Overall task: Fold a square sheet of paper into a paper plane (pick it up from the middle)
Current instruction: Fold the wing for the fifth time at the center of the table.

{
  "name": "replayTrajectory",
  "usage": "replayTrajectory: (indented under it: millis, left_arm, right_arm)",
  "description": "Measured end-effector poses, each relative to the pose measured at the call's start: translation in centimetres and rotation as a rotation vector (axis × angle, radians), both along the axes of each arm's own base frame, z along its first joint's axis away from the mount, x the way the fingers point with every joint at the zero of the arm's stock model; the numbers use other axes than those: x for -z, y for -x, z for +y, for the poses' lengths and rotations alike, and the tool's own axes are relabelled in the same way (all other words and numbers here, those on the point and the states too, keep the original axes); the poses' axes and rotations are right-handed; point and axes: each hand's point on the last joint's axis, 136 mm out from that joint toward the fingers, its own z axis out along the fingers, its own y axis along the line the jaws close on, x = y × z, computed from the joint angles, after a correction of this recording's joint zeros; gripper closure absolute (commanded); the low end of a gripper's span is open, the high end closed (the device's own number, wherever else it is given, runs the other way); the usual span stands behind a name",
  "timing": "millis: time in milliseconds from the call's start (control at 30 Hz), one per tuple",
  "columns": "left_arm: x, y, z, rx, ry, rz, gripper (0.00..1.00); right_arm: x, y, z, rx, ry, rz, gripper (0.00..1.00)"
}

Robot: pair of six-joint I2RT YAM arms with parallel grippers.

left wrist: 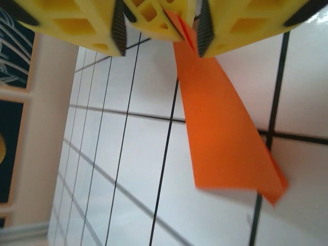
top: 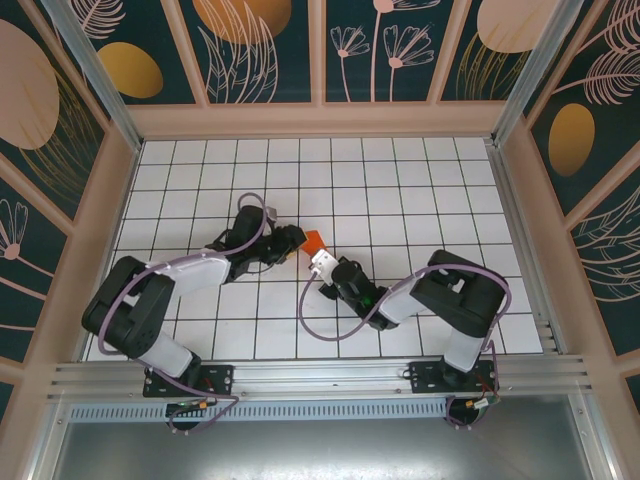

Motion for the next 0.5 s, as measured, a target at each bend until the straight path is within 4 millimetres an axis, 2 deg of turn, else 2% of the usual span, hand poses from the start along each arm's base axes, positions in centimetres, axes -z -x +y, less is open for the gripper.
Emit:
replayTrajectory:
  millis: [100, 200, 367, 500]
  left_arm:
    - [-1.5, -0.8, 1.3, -0.050, -0.011, -0.055, 0.43]
    - [-2.3, -0.4, 2.3, -0.080, -0.012, -0.101, 0.40]
    - [-1.4, 1.3, 3.5, -0.091, -0.010, -0.136, 0.39]
    - [-0.4, 2.3, 3.7, -0.076, 0.011, -0.150, 0.42]
  right_arm:
    - [-0.3, 0.0, -0.2, -0.009, -0.062, 0.059, 1.00]
    - [-0.6, -0.2, -0.3, -0.018, -0.138, 0.127, 1.00]
    - [-0.5, -0.1, -0.2, -0.041, -0.237, 0.246, 1.00]
    - [-0.3, 0.3, 0.0, -0.058, -0.291, 0.330, 1.00]
